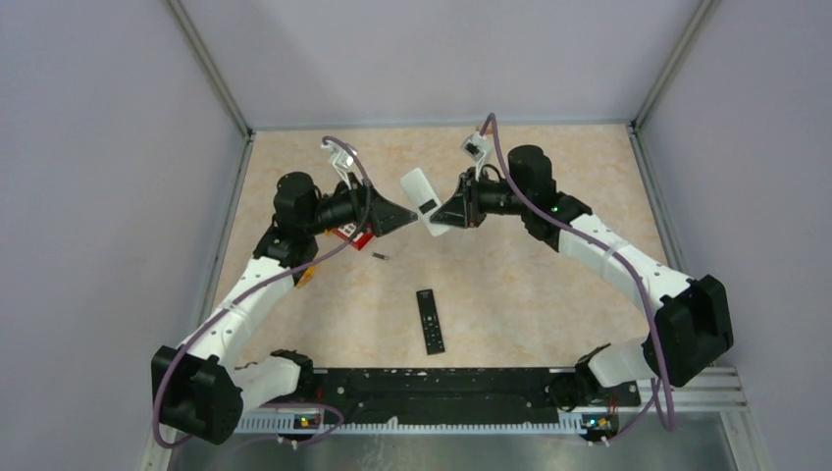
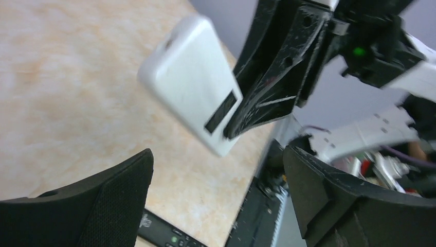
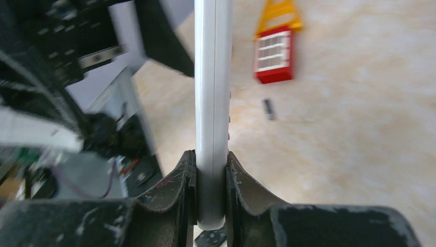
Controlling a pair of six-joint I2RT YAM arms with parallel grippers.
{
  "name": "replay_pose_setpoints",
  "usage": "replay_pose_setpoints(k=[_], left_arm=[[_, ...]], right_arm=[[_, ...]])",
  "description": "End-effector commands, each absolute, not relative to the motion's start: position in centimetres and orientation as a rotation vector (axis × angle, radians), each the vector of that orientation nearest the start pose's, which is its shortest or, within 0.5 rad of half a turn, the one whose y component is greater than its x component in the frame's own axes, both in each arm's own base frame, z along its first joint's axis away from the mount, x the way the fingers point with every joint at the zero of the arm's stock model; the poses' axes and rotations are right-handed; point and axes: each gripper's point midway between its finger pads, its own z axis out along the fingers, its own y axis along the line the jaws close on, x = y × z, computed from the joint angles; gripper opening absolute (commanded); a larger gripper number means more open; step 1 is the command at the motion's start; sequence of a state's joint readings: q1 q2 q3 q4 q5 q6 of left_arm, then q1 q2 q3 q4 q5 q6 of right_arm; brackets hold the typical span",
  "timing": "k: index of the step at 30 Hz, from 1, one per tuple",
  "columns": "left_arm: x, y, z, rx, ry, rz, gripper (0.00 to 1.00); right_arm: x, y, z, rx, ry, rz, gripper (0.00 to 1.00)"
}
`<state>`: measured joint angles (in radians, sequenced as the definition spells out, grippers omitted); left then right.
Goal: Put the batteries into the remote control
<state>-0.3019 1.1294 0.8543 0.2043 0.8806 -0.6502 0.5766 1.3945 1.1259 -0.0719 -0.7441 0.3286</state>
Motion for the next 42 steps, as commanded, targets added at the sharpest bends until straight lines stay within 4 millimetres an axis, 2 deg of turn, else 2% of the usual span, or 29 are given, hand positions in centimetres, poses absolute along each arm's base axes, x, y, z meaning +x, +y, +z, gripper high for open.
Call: replay_pose_setpoints(k=[1,2,5,8,13,17,21,25,30,34,36,40,42], left_arm=[[30.9,-19.8,28.1,0.169,1.863,-0.995,0.99],[31.6,-18.8,27.3,0.106,1.888,-0.922,0.99],[32.7,-16.5,26.0,-0.009,1.928,-0.775,0.99],[32.8,-15.5,25.6,-0.054,1.941,-0.717,0.99],[32.6,-15.2,25.6,-0.061,1.926,-0.707,0.99],[32.5,-15.3,25.4,-0.062,1.931,-0.714,0.99],[32.5,-15.8,25.1,-0.063,1.949,-0.745,0.99],[32.4,-17.1,25.0,-0.04,1.96,-0.834,0.99],[32.6,-17.9,24.6,-0.034,1.973,-0.885,0.99],[32.8,-18.1,24.5,-0.034,1.975,-0.896,0.99],[32.8,-18.1,24.6,-0.031,1.975,-0.896,0.99],[32.9,-17.9,24.6,-0.032,1.974,-0.874,0.99],[32.9,-17.6,24.6,-0.037,1.975,-0.858,0.99]], right_arm=[[33.5,26.7,25.0,-0.364,1.992,0.877,0.0],[34.6,24.9,23.0,-0.284,2.073,0.756,0.0],[37.5,18.3,18.9,-0.056,2.213,0.301,0.0],[38.6,13.0,16.4,0.051,2.269,-0.068,0.0],[38.6,7.4,12.9,0.115,2.305,-0.46,0.0],[38.5,4.6,10.4,0.131,2.354,-0.614,0.0],[38.6,3.5,8.6,0.102,2.398,-0.699,0.0],[38.4,3.6,6.2,0.068,2.464,-0.736,0.0],[38.2,4.1,4.6,0.005,2.521,-0.716,0.01],[37.9,4.6,3.6,-0.022,2.564,-0.692,0.12],[37.8,5.0,3.5,-0.03,2.579,-0.659,0.21],[37.8,6.7,4.4,-0.053,2.591,-0.528,0.42],[37.8,7.9,5.3,-0.057,2.591,-0.435,0.47]])
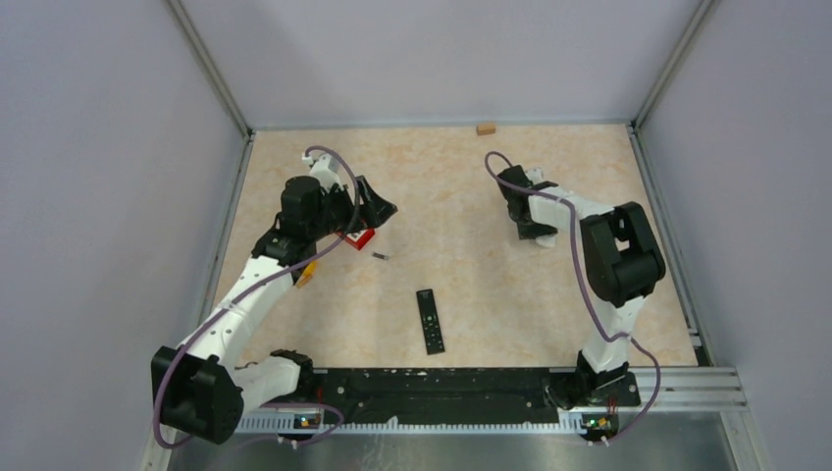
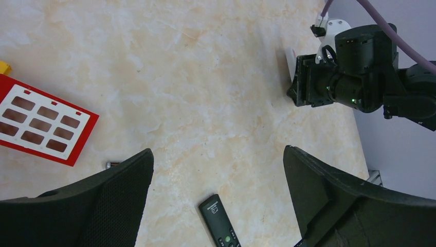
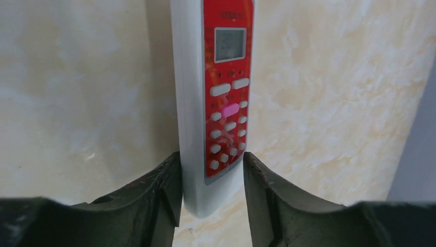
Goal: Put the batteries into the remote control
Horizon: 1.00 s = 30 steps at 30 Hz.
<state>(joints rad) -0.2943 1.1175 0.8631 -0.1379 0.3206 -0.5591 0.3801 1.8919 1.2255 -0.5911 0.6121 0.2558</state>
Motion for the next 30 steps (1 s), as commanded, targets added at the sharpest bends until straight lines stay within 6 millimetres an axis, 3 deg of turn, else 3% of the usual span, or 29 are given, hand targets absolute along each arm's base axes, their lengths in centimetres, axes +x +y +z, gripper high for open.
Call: replay_pose_setpoints(k=[1,6,9,12,17,20,24,30], left_arm=[[33.0,-17.6,24.6,-0.039,1.974,-0.852,0.99],[33.4,-16.6,24.5,-0.083,1.972,-0.789,0.99],[33.9,-15.4,24.5,-0.148,1.957,-0.724,0.99],[34.3,-14.2,24.7,-0.228,1.935,-0.672,0.99],[34.6,-12.7,26.6,-0.342,1.858,-0.641,0.99],[34.6,-10.8,27.1,-0.436,1.801,-0.573,0.99],[34.3,-8.9,27.4,-0.524,1.738,-0.516,0.99],[34.1,-8.6,27.3,-0.562,1.698,-0.533,0.99]], right_arm=[[37.7,8.5,5.7,-0.061,2.592,-0.39,0.5],[37.0,13.2,8.4,-0.08,2.553,-0.088,0.59],[34.9,19.7,10.0,-0.166,2.501,0.154,0.65],[31.4,26.3,10.4,-0.263,2.494,0.365,0.66],[26.2,33.6,9.7,-0.407,2.505,0.561,0.67],[24.1,35.1,8.1,-0.452,2.554,0.539,0.66],[22.9,34.8,6.1,-0.484,2.614,0.392,0.66],[20.9,35.9,4.6,-0.594,2.655,0.391,0.66]])
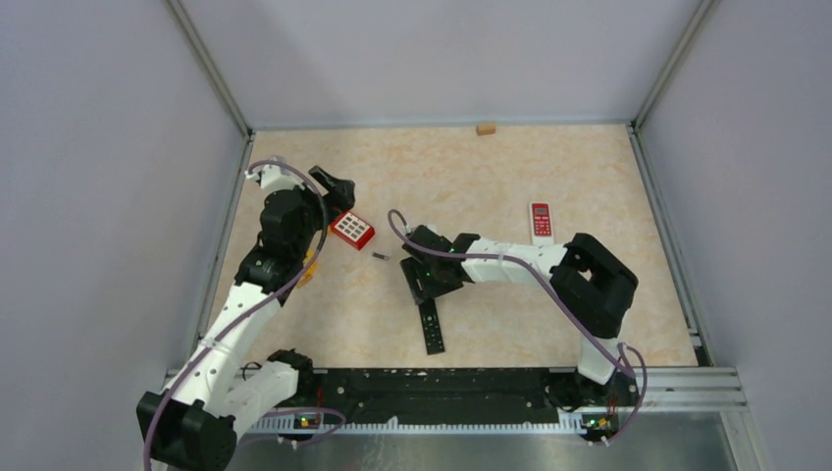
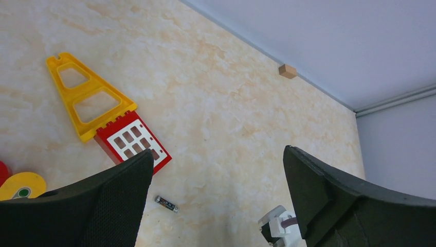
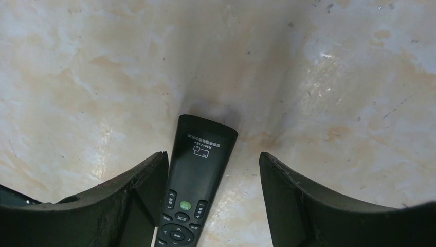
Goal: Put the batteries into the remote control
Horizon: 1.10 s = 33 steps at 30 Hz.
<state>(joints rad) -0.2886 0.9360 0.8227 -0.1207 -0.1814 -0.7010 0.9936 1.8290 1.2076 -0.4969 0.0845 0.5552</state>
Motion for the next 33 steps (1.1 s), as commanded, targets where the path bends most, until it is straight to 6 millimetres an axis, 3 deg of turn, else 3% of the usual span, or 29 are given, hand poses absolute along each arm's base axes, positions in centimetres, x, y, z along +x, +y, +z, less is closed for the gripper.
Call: replay_pose_setpoints(k=[1,10,18,21,25,33], left_arm=[[34.2,-8.6,27.3,-0.564,1.699,-0.532,0.99],[34.0,-7.9,26.3,-0.588,1.712,-0.488,0.99],[33.5,-6.7,26.3,-0.625,1.685,-0.444,0.99],[33.3,-6.9,26.3,-0.614,1.689,-0.455,0.99],[33.1,-9.0,26.7,-0.491,1.718,-0.542,0.99],[32.4,-14.6,27.0,-0.2,1.764,-0.796,0.99]], right_arm=[[20.7,35.9,4.4,-0.602,2.664,0.373,0.66],[21.1,34.5,3.0,-0.61,2.666,0.032,0.64],[21.2,34.5,3.4,-0.548,2.665,0.038,0.37],[22.1,34.5,4.1,-0.499,2.636,0.067,0.31],[25.1,34.6,6.6,-0.394,2.548,0.207,0.29],[32.9,32.4,16.8,-0.133,2.191,0.701,0.28]])
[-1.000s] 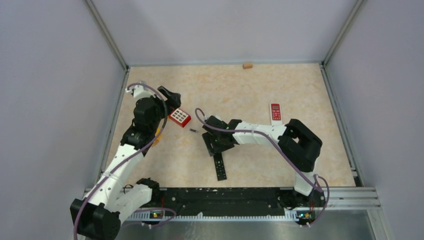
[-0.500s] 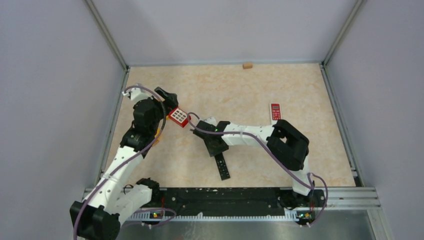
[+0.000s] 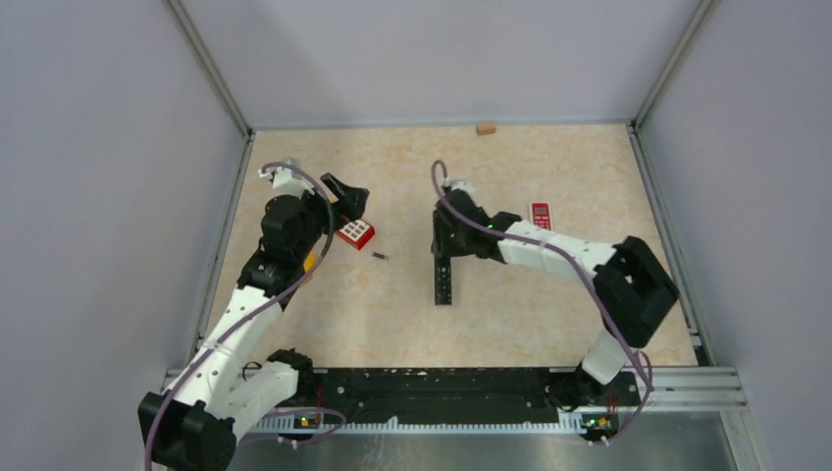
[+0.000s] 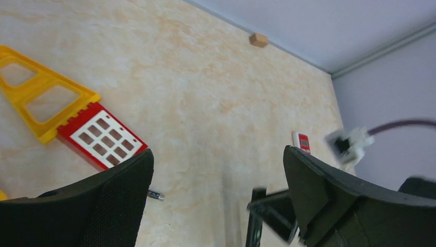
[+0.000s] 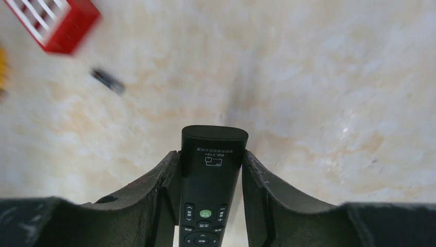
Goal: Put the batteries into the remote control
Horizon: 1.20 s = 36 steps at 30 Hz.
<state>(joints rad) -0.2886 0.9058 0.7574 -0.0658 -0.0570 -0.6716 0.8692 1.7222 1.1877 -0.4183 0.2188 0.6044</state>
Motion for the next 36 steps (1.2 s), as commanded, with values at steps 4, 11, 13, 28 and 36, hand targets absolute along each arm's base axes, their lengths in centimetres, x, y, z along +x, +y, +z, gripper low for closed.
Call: replay_pose_setpoints(k=[4,11,13,28,36], left_arm=[[32.0,-17.5,26.8,-0.088,1.763,-0.966,0.99],[30.7,-22.5,26.4,0.148,1.784,-1.281,0.99],[30.1,-23.7,26.6,0.202,1.778,-1.391,0.99],[26.1,-28.2,27.9,0.349,1.756,-1.839,0.77],[25.4,-28.4,28.9,0.4,1.704,-1.889,0.25]], right_arm=[[35.2,31.1,20.4,-0.067,2.058,0.917,0.28],[35.4,30.8,25.2,-0.071,1.856,1.258,0.28],[34.7,31.0,26.2,-0.093,1.804,1.361,0.28],[32.0,32.0,31.3,-0.206,1.516,1.745,0.28],[32.1,31.8,31.5,-0.2,1.473,1.756,0.32]])
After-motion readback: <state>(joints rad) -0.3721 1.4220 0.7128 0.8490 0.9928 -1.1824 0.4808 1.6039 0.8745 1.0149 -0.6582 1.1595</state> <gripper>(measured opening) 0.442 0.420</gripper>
